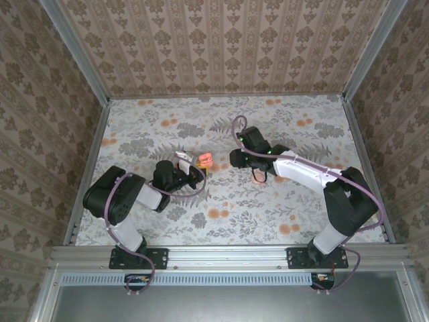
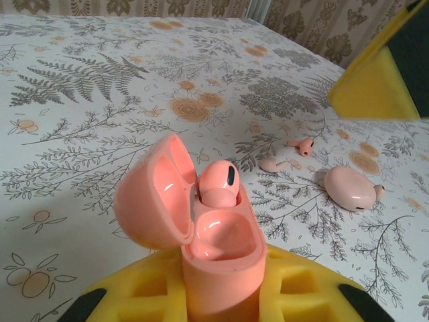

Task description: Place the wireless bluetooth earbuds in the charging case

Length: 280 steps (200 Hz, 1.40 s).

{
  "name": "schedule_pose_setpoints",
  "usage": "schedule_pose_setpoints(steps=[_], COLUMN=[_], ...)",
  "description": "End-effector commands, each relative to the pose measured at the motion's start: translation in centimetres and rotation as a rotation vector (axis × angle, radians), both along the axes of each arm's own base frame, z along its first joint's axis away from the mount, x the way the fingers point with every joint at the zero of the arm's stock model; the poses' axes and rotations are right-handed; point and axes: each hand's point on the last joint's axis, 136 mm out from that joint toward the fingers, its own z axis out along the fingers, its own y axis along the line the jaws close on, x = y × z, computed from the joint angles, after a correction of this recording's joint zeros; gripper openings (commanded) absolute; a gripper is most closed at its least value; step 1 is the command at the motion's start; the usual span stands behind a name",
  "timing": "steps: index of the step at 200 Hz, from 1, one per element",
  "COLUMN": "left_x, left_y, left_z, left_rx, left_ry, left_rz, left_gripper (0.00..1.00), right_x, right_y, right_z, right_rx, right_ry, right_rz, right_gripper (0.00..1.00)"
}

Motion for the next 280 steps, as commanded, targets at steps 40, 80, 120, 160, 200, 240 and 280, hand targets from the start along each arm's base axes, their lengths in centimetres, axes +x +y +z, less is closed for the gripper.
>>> schedule_pose_setpoints(steps=[40,80,120,160,200,240,280], left_x=[0.5,0.4,0.3,0.2,0.1,0.2,0.2], left_y=[-0.2,0.0,0.3,0.4,0.4,0.4,0.4], left_z=[1.8,2.0,2.2,2.2,2.1,2.2,2.1], left_rx=[0.015,0.042,0.075,0.092,0.101,0.099,0.099], left_ry=[-0.037,-0.048,-0.059,-0.062,-0.059,-0.059,-0.056], left_rz=[0.005,0.007,0.011,0.009,0.006,0.005,0.006], left_gripper=[0.09,0.09,0.09,0.09,0.09,0.09,0.09], right_x=[0.3,2.1,3.7,3.8,2.9,2.3,1.5], right_y=[-7.9,-8.9,-8.8,-8.2,-8.3,-7.2,-6.4], right_z=[-4.3,-6.5,-8.1,-9.1,-9.9,-10.1,-10.2], right_rx=[-0.149,-0.211,-0.233,-0.212,-0.215,-0.178,-0.143], right_ry=[0.263,0.33,0.361,0.398,0.437,0.456,0.479], right_rz=[-0.076,-0.066,-0.043,-0.027,-0.017,0.044,0.086], right_gripper=[0.38,0.38,0.37,0.34,0.33,0.32,0.3])
